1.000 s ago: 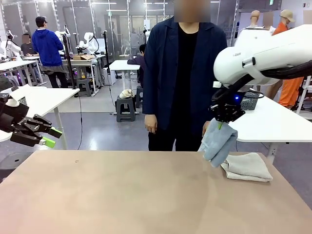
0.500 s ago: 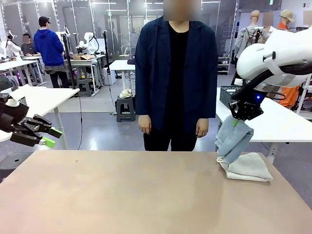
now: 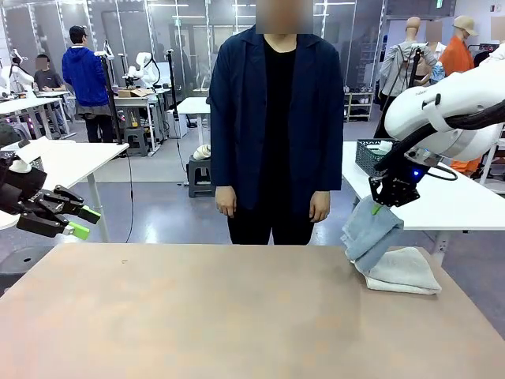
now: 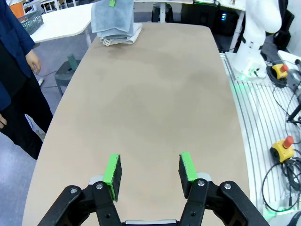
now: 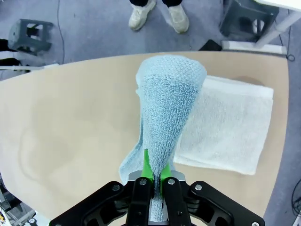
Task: Fold the towels and place them in the basket.
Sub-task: Stack the folded Towel with hook on the right side of the table.
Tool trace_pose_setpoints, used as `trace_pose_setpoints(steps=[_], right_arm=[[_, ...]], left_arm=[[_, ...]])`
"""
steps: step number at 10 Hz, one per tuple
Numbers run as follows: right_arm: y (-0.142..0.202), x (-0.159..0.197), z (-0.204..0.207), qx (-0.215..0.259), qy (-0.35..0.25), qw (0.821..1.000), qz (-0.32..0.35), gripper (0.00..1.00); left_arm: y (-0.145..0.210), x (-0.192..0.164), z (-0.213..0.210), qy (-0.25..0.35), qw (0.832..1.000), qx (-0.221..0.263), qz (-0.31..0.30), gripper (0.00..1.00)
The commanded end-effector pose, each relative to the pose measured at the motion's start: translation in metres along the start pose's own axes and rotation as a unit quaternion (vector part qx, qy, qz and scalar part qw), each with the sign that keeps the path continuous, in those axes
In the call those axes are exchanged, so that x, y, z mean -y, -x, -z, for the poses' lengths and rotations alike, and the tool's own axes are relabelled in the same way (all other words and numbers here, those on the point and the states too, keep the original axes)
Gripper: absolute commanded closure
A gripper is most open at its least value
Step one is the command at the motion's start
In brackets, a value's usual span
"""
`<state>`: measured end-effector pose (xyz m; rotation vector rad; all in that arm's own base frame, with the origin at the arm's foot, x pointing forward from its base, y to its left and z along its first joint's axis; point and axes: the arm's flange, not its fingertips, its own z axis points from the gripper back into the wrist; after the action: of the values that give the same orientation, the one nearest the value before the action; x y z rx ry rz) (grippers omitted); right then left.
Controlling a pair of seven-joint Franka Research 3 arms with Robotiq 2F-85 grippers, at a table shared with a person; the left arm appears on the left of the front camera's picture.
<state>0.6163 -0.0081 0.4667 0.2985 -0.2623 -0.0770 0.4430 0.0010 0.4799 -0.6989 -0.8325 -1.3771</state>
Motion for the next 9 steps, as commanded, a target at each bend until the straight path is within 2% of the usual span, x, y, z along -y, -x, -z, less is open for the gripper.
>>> trace_pose_setpoints(steps=[1,5,9], right_arm=[[-0.009,0.021,0.007,0.01,-0.034,0.999,-0.001,0.94],[-0.008,0.069,0.022,-0.012,-0.043,0.999,0.025,0.94],[-0.005,0.12,0.027,-0.044,-0.043,0.998,0.001,0.94]], left_arm=[[-0.001,0.001,0.0,0.002,1.0,0.009,0.003,0.37],[-0.001,0.001,0.0,0.002,1.0,0.009,0.003,0.37],[-0.001,0.001,0.0,0.002,1.0,0.009,0.003,0.37]])
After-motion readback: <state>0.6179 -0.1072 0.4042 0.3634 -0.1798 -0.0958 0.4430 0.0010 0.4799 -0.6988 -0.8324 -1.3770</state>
